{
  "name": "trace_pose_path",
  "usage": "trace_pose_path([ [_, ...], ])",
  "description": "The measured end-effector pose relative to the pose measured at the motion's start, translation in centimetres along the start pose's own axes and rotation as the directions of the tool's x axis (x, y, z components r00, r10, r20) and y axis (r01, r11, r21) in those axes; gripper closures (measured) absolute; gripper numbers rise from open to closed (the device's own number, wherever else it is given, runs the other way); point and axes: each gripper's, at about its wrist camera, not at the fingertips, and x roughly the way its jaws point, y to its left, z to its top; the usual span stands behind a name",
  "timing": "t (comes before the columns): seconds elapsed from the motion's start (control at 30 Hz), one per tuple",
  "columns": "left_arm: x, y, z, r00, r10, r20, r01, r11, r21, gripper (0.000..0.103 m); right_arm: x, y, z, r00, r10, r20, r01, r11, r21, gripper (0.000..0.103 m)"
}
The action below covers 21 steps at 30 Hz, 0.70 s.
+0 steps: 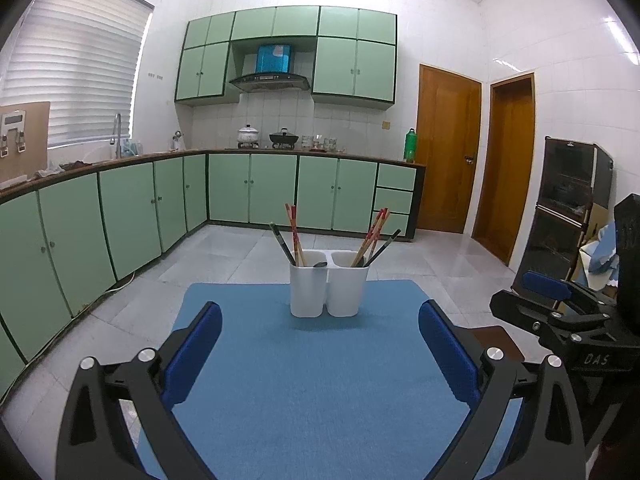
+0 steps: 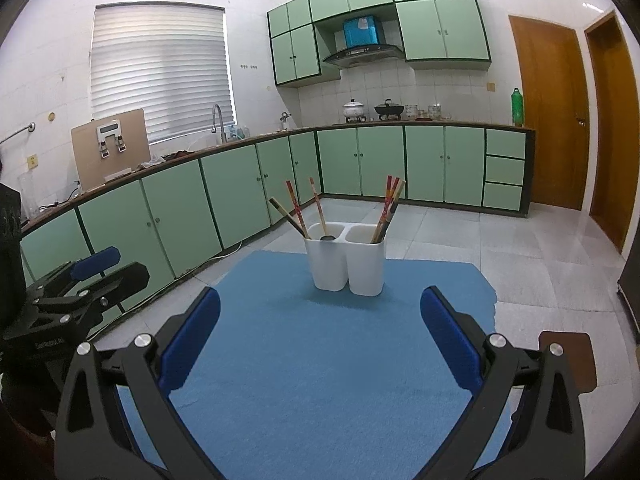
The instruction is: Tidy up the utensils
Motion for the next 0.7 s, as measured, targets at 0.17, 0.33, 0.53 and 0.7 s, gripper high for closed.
trace_pose_path([
  [0.17,-0.51,-0.35,-0.03,1.000,0.002,0.011,-0.002,1.000,0.007,0.006,-0.32,-0.15,-0.10,1.000,0.002,0.005,-0.002,1.000,0.001,0.006],
  [0.33,-0.77,-0.45,-0.06,1.000,0.003,0.017,-0.003,1.000,0.005,0.006,-0.55,0.01,-0.11,1.000,0.001,0.010,-0.001,1.000,-0.004,0.006],
  [0.53,-0.97,-0.42,-0.25,1.000,0.005,0.022,-0.005,1.000,0.003,0.006,-0.70,0.19,-0.18,1.000,0.003,0.012,-0.003,1.000,-0.009,0.006],
  [0.7,-1.04,-0.39,-0.31,1.000,0.006,0.022,-0.006,1.000,0.004,0.006,-0.88,0.32,-0.17,1.000,0.007,0.014,-0.007,1.000,-0.011,0.006],
])
